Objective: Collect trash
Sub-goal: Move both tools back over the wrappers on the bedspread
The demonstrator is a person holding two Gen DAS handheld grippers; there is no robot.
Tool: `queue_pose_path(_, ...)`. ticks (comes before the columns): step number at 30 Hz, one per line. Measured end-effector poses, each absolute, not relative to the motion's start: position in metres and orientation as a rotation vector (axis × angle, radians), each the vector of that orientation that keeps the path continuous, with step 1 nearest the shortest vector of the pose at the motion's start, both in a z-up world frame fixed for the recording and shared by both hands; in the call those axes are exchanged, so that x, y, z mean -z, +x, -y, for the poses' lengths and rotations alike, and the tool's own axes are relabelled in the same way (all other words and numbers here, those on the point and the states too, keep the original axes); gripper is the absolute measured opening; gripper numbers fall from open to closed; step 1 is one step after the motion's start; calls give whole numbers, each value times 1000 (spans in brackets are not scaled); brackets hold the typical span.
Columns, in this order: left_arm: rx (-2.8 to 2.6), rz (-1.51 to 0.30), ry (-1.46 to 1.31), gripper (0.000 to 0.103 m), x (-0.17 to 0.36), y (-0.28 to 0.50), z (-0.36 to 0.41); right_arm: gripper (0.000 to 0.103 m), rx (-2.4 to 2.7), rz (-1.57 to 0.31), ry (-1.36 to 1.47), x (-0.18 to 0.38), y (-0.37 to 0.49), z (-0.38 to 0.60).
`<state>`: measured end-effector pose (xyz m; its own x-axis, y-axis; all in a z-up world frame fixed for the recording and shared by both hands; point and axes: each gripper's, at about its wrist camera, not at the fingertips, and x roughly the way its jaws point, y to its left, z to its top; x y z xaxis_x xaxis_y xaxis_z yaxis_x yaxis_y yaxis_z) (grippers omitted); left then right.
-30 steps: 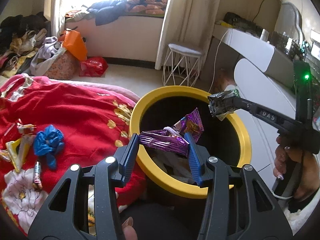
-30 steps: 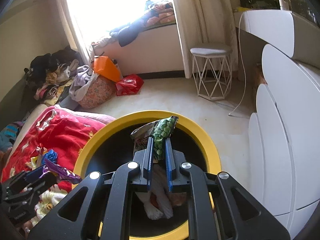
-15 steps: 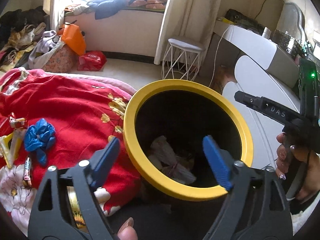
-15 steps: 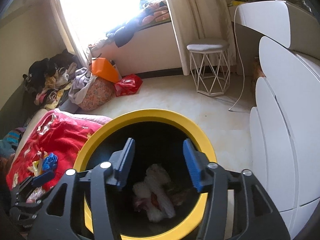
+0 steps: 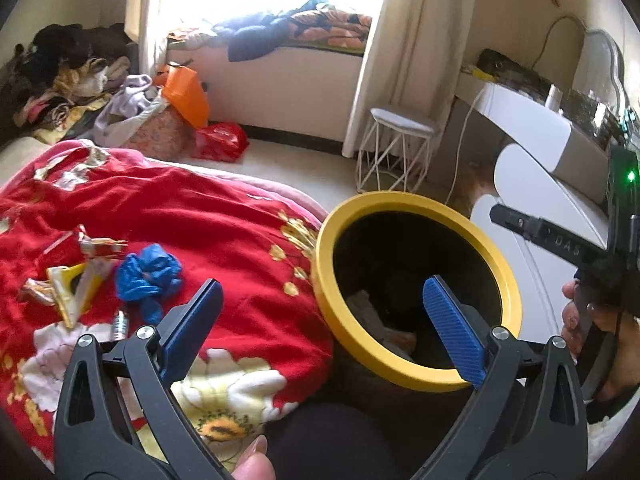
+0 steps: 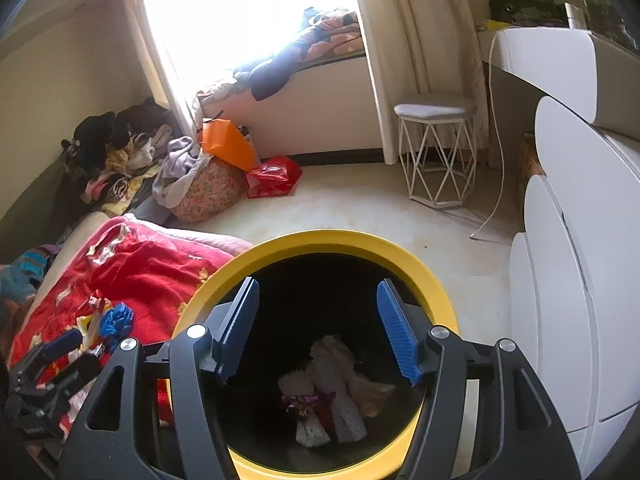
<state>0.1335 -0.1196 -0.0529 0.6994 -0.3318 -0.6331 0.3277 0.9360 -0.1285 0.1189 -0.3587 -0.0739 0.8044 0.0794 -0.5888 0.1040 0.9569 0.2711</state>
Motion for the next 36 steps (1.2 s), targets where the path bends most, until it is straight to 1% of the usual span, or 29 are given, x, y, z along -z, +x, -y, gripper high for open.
queue_pose_path(19, 235, -630, -82, 92, 24, 127, 52, 60, -158, -593, 211, 46, 111, 283)
queue_pose_path(25, 192, -623, -73, 92, 26, 126, 31, 60, -216, -553, 194, 36, 105, 258)
queue_pose_path(30, 149, -623, -78, 92, 28, 127, 8, 64, -268, -539, 163, 33, 101, 236)
queue_pose_path(36, 98, -625, -110, 92, 30, 132, -19, 64, -325, -543, 110, 32, 102, 208)
